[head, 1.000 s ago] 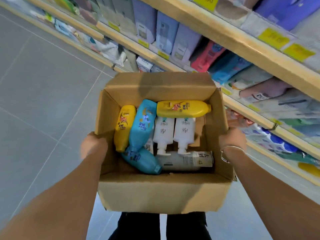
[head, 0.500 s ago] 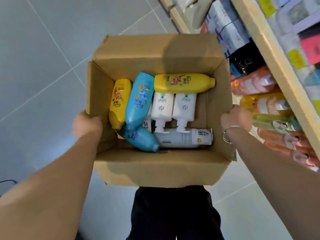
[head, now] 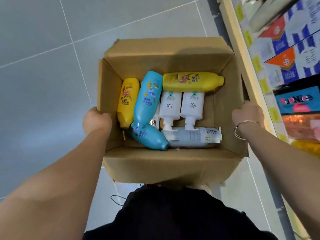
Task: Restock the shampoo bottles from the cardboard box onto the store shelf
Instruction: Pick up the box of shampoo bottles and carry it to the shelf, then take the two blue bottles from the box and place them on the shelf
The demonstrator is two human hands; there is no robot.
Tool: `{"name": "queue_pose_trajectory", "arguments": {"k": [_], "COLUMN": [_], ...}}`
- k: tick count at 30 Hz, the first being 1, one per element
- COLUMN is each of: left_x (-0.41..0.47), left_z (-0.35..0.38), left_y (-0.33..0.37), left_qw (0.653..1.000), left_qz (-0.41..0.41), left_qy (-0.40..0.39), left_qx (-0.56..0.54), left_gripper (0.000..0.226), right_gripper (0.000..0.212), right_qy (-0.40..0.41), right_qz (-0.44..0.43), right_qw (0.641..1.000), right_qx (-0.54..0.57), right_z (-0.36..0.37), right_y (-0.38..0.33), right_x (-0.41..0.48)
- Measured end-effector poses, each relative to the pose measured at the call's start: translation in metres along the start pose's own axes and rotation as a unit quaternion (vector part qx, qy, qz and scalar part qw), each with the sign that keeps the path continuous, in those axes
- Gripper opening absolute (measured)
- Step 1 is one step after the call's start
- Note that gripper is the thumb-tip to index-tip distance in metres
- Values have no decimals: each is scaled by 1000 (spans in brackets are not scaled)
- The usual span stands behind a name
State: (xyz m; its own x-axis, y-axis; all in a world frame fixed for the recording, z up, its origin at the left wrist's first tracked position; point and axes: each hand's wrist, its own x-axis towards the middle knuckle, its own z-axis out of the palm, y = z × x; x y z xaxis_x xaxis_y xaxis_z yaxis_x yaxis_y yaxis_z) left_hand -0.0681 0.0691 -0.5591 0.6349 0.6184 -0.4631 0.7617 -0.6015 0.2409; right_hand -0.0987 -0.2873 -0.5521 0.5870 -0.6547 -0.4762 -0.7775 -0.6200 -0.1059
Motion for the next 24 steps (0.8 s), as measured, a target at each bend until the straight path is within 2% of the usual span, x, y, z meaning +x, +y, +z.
{"name": "queue_pose_trajectory", "arguments": {"k": [5,9,15,18,21,23,24], "left_x": [17,16,10,5,2,5,6], "left_z": [45,55,49,50,56,59,61], "left_y": [-1,2,10,15,15,17,21], "left_qw": [999,998,999,998,992,969,947], "left_qz": [-11,-13,-35,-35,58,193,275], "left_qy": [21,42,9,36,112,155,159], "left_qx": [-38,-46,-11,-28,-21,14,39], "left_gripper": [22,21,27,33,53,61,59], "right_gripper": [22,24,30,38,57,63,59], "right_qy": [9,29,22,53,123,168,178], "right_qz": [-48,-70,-56,-31,-73,-166,-226], "right_qw": [999,997,998,998,990,970,954], "right_qx": [7,14,-3,-6,-10,-60,-85], "right_z": [23,30,30,30,34,40,46], "right_y": [-6,-8,-14,-21,-24,-23,-25], "right_x": [50,67,68,63,58,58,57]}}
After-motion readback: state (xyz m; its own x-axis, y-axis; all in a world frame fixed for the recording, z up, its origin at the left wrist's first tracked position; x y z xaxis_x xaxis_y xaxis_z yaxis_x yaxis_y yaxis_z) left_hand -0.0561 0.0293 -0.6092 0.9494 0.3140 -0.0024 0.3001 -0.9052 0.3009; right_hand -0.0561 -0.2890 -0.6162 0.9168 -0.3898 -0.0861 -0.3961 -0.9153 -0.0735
